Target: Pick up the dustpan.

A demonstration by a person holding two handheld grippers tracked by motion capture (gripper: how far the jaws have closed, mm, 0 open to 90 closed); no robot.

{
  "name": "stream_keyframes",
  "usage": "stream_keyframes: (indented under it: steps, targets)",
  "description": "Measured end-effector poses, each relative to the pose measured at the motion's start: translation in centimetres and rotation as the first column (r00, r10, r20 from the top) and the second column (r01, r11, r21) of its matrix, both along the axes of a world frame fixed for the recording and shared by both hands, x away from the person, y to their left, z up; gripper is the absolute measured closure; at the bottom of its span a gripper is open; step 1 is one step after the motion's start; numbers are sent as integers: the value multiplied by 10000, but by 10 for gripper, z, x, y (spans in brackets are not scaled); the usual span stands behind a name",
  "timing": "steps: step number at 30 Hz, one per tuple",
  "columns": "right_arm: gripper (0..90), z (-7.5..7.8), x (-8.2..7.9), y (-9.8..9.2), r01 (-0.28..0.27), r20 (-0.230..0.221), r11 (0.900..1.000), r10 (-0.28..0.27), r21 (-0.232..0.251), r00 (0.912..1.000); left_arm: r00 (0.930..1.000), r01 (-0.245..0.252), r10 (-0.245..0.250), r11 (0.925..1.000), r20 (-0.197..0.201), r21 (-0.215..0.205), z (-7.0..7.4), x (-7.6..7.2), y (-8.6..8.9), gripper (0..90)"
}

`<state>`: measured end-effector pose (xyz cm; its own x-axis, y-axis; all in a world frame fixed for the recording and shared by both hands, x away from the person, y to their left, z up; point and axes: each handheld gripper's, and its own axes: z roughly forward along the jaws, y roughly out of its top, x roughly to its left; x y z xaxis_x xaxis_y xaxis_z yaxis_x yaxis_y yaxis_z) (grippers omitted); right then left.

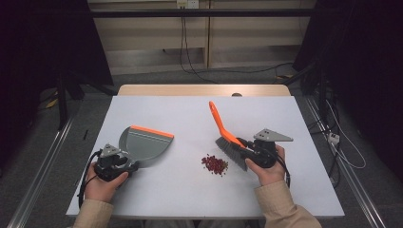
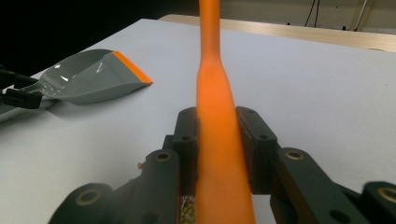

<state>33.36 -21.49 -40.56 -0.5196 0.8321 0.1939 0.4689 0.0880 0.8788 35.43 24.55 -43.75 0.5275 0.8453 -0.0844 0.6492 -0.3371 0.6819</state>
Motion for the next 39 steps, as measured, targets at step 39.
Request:
stream_keyframes:
  steps: [39]
  targets:
    - [713, -5, 2, -7, 534, 20, 9986, -534, 22, 9986, 9227, 3852, -3850, 9196, 178, -771, 23, -30, -12, 631]
